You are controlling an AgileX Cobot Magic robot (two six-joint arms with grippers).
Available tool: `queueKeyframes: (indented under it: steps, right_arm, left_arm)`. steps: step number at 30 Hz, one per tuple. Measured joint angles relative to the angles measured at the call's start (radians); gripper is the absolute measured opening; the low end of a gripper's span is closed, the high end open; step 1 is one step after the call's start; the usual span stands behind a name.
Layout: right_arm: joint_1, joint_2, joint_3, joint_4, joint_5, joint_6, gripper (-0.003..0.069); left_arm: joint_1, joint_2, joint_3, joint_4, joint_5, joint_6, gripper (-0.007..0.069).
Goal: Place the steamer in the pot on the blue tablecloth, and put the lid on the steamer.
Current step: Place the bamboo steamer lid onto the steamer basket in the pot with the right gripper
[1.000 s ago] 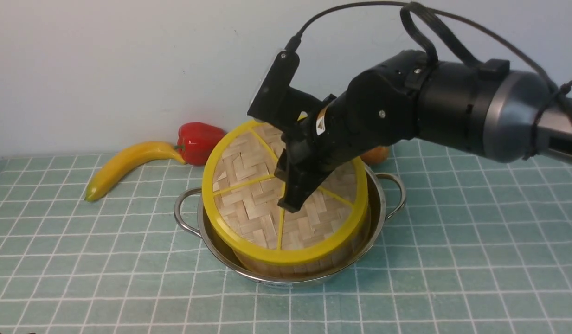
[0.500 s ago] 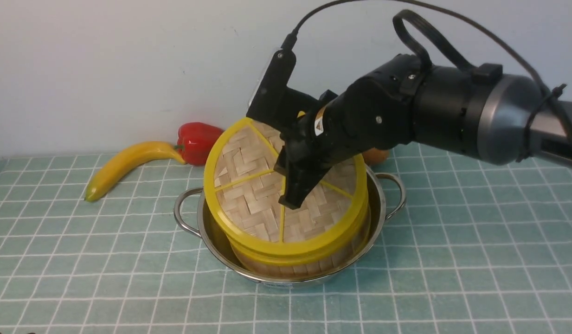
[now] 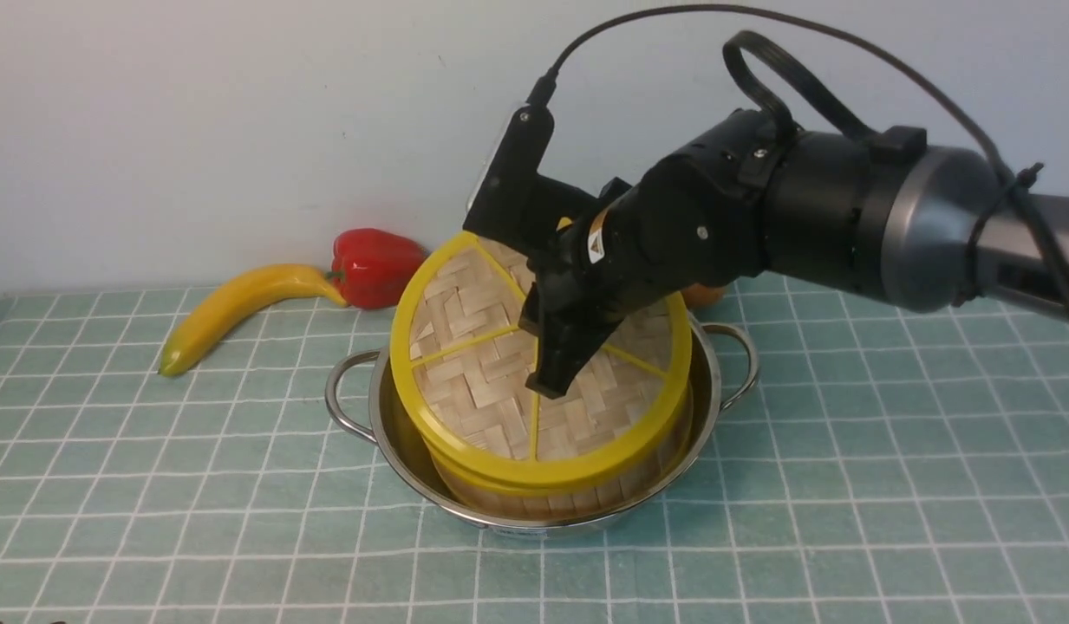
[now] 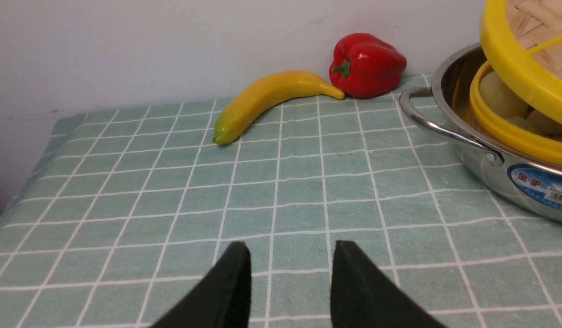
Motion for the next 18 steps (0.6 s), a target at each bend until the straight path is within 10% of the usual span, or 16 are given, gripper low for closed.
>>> queueKeyframes:
  steps: [18]
  right_arm:
    - [-0.012, 0.087, 0.000, 0.003, -0.108, -0.049, 0.0144]
  left_arm:
    - [0.000, 0.000, 0.000, 0.000, 0.000, 0.000, 0.0243]
